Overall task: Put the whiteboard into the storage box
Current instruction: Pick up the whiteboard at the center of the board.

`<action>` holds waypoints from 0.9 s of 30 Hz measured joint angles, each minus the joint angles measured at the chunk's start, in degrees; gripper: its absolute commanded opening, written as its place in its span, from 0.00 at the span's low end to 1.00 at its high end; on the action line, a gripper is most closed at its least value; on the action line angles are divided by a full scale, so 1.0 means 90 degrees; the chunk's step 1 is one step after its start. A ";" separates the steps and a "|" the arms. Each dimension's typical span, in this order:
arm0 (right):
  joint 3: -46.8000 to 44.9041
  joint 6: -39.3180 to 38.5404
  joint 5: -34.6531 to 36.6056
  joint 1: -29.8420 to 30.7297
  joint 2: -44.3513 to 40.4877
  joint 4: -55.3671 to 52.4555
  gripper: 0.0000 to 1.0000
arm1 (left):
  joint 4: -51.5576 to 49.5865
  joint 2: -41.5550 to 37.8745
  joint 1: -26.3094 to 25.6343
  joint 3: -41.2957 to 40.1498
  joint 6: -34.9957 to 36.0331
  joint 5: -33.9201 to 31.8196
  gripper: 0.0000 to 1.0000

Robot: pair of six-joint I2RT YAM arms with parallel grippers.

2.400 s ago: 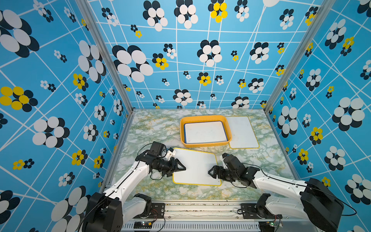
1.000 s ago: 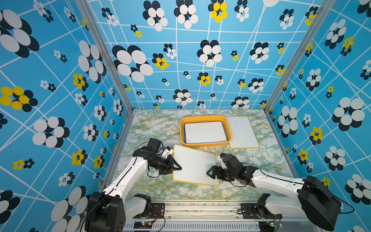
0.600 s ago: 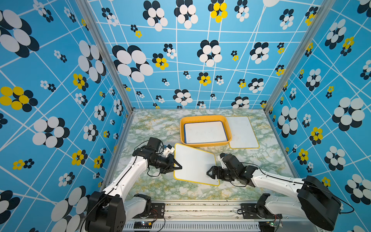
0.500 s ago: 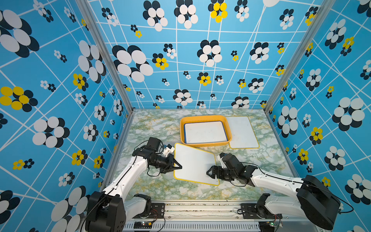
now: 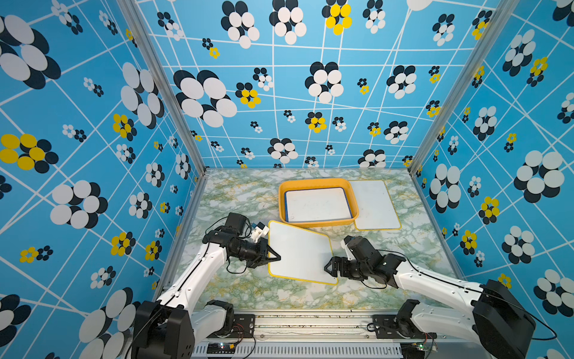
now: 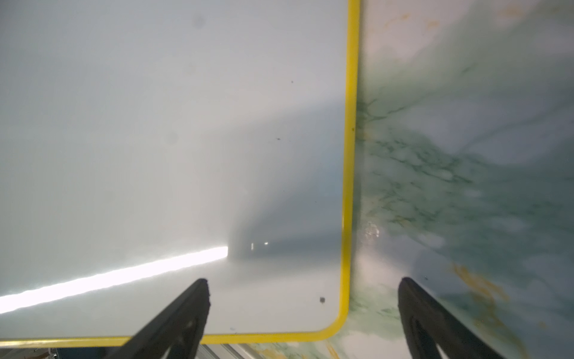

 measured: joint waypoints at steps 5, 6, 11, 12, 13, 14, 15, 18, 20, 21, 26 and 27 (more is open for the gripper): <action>0.0250 -0.0265 0.0260 -0.0180 -0.0648 -0.0498 0.99 | -0.0442 -0.0223 0.0000 0.0265 -0.0019 -0.0291 0.00; 0.0274 -0.0294 0.0318 -0.0214 -0.0758 -0.0568 0.99 | -0.0517 -0.0257 0.0000 0.0308 -0.0019 -0.0350 0.00; 0.0306 -0.0440 0.0568 -0.0357 -0.1134 -0.0933 0.99 | -0.0981 -0.0449 0.0012 0.0549 -0.0022 -0.0595 0.00; 0.0311 -0.0461 0.0622 -0.0362 -0.1156 -0.0996 0.99 | -0.1061 -0.0481 0.0012 0.0590 -0.0022 -0.0636 0.00; 0.0318 -0.0486 0.0670 -0.0374 -0.1171 -0.1064 0.99 | -0.1156 -0.0512 0.0012 0.0644 -0.0022 -0.0682 0.00; 0.0340 -0.0520 0.0716 -0.0386 -0.1173 -0.1161 0.99 | -0.1246 -0.0546 0.0012 0.0702 -0.0022 -0.0738 0.00; 0.0352 -0.0559 0.0760 -0.0393 -0.1173 -0.1205 0.99 | -0.1345 -0.0571 0.0012 0.0767 -0.0022 -0.0797 0.00; 0.0396 -0.0656 0.0891 -0.0413 -0.1178 -0.1350 0.99 | -0.1637 -0.0617 0.0012 0.1018 -0.0024 -0.1010 0.00; 0.0440 -0.0733 0.0950 -0.0440 -0.1175 -0.1428 0.99 | -0.1809 -0.0619 0.0007 0.1219 -0.0022 -0.1178 0.00; 0.0459 -0.0765 0.0971 -0.0447 -0.1175 -0.1452 0.99 | -0.1868 -0.0619 -0.0007 0.1302 -0.0024 -0.1246 0.00; 0.0639 -0.0930 0.1054 -0.0488 -0.1107 -0.1513 0.99 | -0.2069 -0.0614 -0.0104 0.1712 -0.0092 -0.1501 0.00; 0.0673 -0.0959 0.1061 -0.0491 -0.1083 -0.1518 0.99 | -0.2115 -0.0610 -0.0138 0.1778 -0.0102 -0.1540 0.00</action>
